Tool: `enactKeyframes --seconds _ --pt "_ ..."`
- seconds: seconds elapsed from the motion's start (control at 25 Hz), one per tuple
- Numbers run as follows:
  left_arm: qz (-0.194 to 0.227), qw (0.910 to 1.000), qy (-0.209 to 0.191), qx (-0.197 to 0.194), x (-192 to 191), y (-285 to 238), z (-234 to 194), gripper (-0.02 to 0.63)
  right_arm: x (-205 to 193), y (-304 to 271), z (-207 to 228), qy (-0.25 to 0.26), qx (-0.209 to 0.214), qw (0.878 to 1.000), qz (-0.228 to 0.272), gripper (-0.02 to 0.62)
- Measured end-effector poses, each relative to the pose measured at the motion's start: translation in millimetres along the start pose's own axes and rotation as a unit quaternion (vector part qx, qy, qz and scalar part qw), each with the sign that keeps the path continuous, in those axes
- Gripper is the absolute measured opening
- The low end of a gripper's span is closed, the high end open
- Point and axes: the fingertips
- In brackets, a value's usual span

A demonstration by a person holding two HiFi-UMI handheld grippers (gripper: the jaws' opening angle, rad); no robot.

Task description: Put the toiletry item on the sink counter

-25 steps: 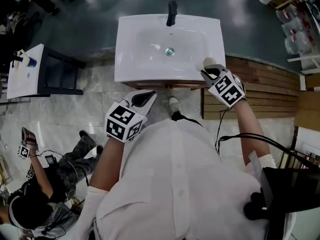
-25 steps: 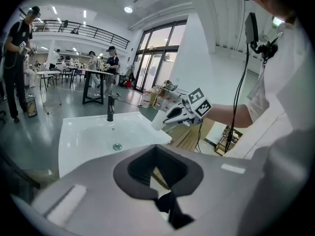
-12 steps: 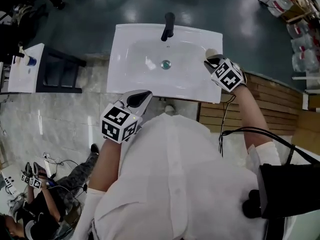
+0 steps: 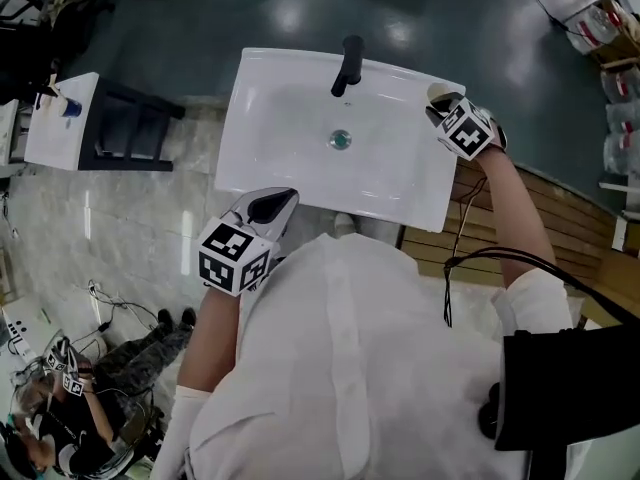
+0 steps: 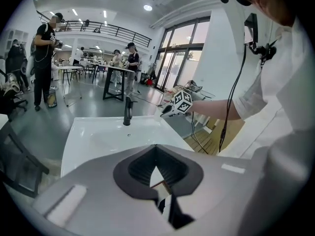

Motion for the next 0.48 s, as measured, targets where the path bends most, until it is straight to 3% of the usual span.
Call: enactKeyframes --seconds 0.48 --pt "-0.015 0.9993 0.021 0.028 -7.4 3.8 -15.2 0.006 -2.6 -39.5 26.7 0.036 0.028 0.998 -0.037 0.014"
Point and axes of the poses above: the fingertips, and each gripper's own axes: y backward along the fingers, z to its right, x out of its top, and after that the axes turned 1 degree about x, right-handed
